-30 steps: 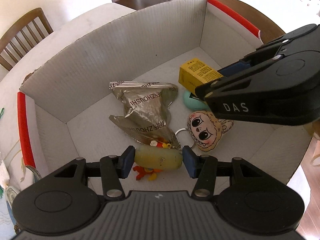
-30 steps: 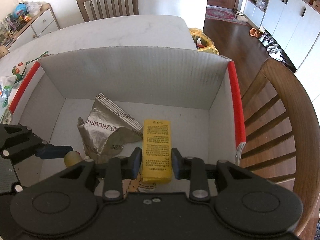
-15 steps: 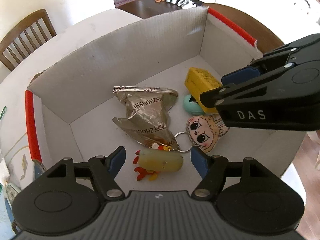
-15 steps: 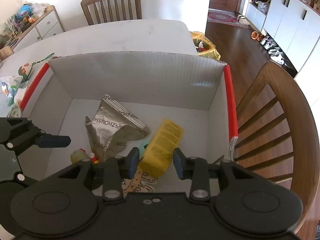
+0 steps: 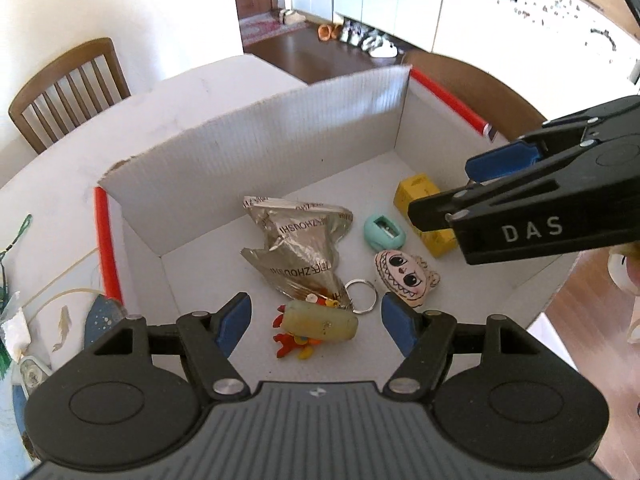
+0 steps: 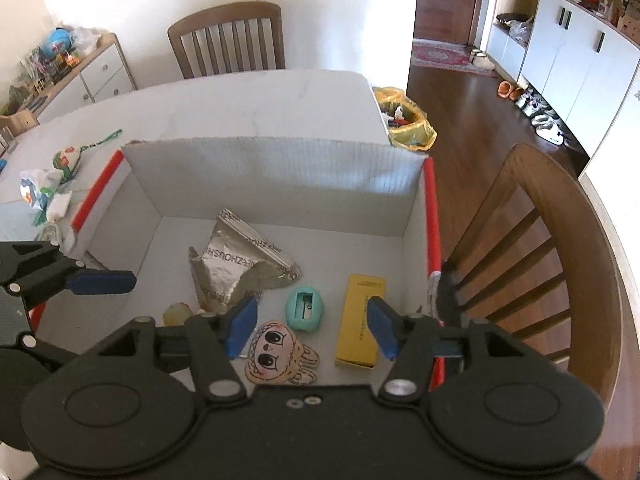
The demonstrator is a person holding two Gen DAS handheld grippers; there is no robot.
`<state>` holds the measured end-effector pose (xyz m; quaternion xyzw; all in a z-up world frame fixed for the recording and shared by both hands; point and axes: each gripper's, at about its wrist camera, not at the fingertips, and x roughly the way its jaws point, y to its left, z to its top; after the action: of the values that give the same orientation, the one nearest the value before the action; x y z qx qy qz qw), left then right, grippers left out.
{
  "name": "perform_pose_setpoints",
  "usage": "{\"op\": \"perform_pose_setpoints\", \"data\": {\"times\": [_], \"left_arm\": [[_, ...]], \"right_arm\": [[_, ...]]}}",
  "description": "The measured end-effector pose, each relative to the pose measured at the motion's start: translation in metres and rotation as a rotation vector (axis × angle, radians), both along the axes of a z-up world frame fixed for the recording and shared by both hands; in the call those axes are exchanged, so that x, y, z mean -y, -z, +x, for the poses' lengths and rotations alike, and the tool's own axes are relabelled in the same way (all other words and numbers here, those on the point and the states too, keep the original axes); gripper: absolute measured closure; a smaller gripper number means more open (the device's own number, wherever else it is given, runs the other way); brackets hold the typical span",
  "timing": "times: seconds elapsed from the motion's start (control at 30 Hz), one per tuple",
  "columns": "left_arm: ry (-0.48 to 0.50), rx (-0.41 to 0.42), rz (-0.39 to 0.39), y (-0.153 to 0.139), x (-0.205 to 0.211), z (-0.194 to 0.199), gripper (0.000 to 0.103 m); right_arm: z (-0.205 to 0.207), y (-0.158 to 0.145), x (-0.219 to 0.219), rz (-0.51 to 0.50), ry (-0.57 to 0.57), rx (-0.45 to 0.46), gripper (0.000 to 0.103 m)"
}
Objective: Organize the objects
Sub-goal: 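Open both tools to drop the soap bar and yellow box into the shoebox, then move both tools back over the bracelet and black seed bag on the table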
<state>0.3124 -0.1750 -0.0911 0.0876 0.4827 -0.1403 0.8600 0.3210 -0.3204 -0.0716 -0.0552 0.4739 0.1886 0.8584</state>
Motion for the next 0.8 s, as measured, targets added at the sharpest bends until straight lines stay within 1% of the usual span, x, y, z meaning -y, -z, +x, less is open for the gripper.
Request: {"op": "perform_pose_setpoints", "data": {"times": [0.37,0.43,0.53,0.6,0.8], "left_arm": [[-0.020,0.091,-0.045,-0.035,-0.017,-0.031,0.032],[-0.031,0.107,-0.057,-0.041,-0.022,-0.037,0.032],[-0.052,0.132,-0.072,-0.049,-0.033,-0.047,0.031],[-0.066,0.149,-0.079,-0.054,-0.041,-0.053,0.022],[-0.113,0.187,-0.095,-0.062,-0.069,-0.068,0.020]], "right_arm": [[-0.028,-0.031,0.008,0.079,-0.022,0.052,0.035],[-0.033,-0.036,0.008,0.092,-0.024,0.064,0.028],[-0.042,-0.045,0.008,0.117,-0.034,0.074,0.021],[-0.047,-0.049,0.007,0.130,-0.035,0.078,0.017],[-0.065,-0.061,-0.012,0.151,-0.051,0.109,0.008]]}}
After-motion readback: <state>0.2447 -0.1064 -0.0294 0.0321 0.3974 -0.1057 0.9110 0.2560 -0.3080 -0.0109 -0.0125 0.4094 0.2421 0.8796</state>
